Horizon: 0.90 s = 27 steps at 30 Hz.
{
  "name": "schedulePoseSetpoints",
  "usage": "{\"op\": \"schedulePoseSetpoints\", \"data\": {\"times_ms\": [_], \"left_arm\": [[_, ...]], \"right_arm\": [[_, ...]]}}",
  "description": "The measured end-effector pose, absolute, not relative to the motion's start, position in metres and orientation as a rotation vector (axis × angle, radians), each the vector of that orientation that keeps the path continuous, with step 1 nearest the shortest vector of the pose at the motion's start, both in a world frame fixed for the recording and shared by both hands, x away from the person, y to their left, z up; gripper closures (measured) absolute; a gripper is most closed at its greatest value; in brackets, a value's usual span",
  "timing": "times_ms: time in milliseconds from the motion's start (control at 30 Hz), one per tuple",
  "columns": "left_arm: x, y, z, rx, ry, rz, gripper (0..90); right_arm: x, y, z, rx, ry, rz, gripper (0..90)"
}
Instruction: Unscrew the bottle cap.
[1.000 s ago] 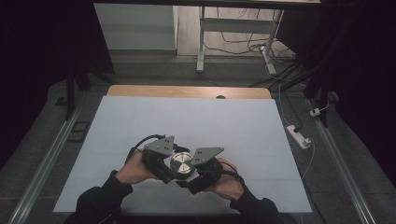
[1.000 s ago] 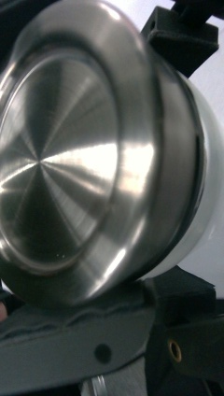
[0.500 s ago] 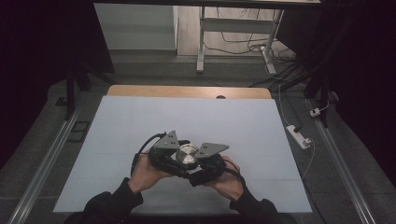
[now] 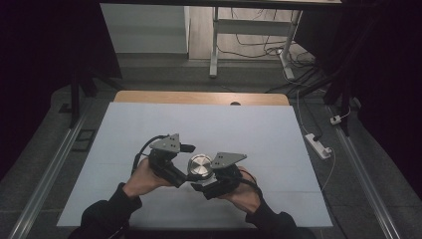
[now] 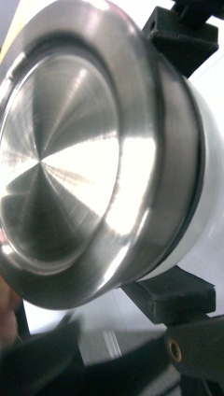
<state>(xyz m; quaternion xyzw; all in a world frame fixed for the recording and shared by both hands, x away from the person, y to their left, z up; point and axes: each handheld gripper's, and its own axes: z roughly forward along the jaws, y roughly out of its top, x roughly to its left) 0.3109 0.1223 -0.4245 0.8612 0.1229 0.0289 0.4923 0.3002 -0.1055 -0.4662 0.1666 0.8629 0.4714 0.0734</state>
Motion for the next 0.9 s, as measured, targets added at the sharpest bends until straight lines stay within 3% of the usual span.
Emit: {"op": "schedulePoseSetpoints", "data": {"times_ms": [200,367,900], "left_arm": [[0.308,0.126,-0.43,2.132,0.055,-0.009,11.2],[0.305,0.122,-0.432,2.132,-0.015,-0.045,18.3],[0.296,0.095,-0.436,2.064,0.423,0.211,20.4]], "right_arm": [[0.295,-0.101,-0.467,0.364,2.687,1.455,15.2],[0.288,-0.096,-0.467,0.258,2.726,1.46,15.1],[0.299,-0.102,-0.468,0.54,2.588,1.357,15.2]]}}
